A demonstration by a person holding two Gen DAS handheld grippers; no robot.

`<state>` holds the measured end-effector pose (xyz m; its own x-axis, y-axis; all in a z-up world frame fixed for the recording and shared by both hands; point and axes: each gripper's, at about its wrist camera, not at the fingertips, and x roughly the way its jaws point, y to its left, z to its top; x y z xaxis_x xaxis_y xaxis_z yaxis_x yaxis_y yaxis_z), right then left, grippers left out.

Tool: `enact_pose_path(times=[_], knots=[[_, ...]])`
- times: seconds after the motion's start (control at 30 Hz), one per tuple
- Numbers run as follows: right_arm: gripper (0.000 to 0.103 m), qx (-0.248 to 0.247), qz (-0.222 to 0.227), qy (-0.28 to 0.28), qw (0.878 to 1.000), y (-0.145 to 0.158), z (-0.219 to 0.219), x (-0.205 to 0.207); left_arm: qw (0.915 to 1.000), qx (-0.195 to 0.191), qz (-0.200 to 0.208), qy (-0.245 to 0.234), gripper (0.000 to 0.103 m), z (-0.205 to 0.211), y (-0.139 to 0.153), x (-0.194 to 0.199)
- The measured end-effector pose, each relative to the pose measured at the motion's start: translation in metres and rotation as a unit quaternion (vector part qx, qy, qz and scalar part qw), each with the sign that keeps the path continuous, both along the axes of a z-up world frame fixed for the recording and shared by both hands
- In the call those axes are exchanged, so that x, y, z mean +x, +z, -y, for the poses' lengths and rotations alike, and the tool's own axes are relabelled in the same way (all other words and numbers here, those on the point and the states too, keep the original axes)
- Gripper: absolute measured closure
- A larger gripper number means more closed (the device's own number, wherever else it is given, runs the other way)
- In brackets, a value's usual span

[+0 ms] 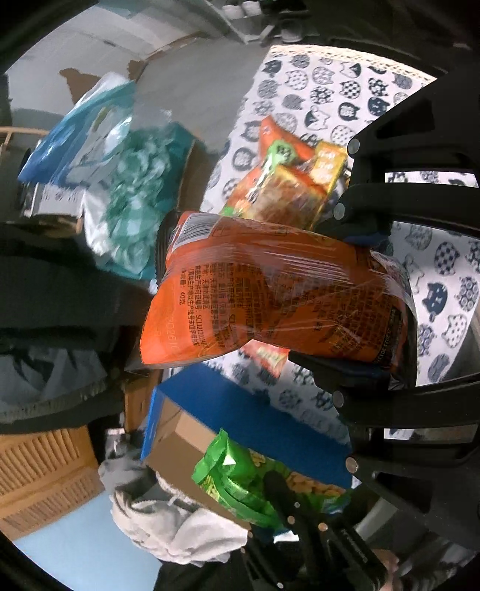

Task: Organize snacks
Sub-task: 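Carry the green bag and orange bag over the cardboard box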

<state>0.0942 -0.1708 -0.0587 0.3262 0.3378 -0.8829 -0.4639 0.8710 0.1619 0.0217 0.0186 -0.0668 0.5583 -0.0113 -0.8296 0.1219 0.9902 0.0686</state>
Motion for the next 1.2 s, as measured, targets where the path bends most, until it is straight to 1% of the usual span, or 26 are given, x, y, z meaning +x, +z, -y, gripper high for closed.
enact_pose_path(times=[0.23,0.5,0.87,1.2], knots=[[0.057,0.009,0.002,0.028,1.0,0.007,-0.036,0.001,0.9997,0.0,0.011,0.024,0.073,-0.026,0.006,-0.003],[0.057,0.015,0.004,0.061,0.998,0.013,-0.08,0.002,0.9983,0.004,0.018,0.055,0.073,-0.056,0.007,-0.006],[0.057,0.015,0.0,0.1,0.995,0.014,-0.142,0.002,0.9949,-0.002,0.01,0.101,0.073,-0.103,-0.005,-0.01],[0.057,0.023,-0.024,0.127,0.991,0.006,-0.194,0.005,0.9886,-0.003,-0.015,0.15,0.073,-0.147,-0.028,-0.008]])
